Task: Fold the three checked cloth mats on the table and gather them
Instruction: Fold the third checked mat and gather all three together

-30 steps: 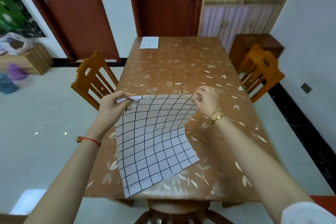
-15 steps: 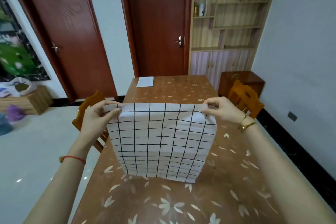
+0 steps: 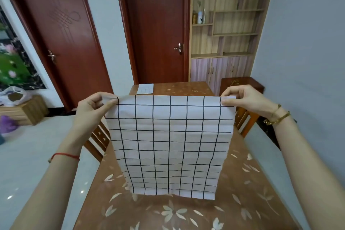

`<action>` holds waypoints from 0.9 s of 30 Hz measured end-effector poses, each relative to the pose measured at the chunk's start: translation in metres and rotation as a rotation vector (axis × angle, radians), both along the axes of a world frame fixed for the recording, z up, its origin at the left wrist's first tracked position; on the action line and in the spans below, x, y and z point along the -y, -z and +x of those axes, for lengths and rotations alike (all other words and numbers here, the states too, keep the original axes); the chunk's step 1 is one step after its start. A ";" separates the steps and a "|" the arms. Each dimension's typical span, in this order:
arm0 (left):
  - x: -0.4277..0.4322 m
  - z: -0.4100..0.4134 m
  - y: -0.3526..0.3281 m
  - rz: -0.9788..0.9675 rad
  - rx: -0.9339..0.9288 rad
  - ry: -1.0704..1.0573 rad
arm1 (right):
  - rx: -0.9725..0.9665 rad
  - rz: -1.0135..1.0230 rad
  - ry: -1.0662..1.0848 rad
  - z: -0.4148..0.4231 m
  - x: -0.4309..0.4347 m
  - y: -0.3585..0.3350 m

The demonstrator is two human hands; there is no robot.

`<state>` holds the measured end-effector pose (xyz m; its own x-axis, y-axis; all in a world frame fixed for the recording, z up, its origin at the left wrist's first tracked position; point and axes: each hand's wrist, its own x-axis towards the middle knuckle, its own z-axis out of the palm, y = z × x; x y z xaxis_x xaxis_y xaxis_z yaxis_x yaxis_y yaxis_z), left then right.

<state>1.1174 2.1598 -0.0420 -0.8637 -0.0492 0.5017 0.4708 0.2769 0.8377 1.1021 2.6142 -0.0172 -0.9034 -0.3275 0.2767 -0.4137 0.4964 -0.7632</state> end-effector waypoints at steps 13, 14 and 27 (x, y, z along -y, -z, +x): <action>-0.031 -0.045 0.065 -0.048 0.190 -0.173 | -0.089 0.097 0.493 -0.029 0.011 0.094; -0.032 -0.051 0.075 -0.037 0.234 -0.183 | -0.087 0.092 0.533 -0.032 0.014 0.103; -0.036 -0.112 0.192 0.128 0.574 -0.187 | 0.249 -0.327 0.672 -0.078 0.043 0.219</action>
<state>1.0057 2.1956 -0.2337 -0.9650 -0.2550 -0.0607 -0.1120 0.1917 0.9750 1.0239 2.5714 -0.2362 -0.9270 0.3740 0.0285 0.0975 0.3135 -0.9446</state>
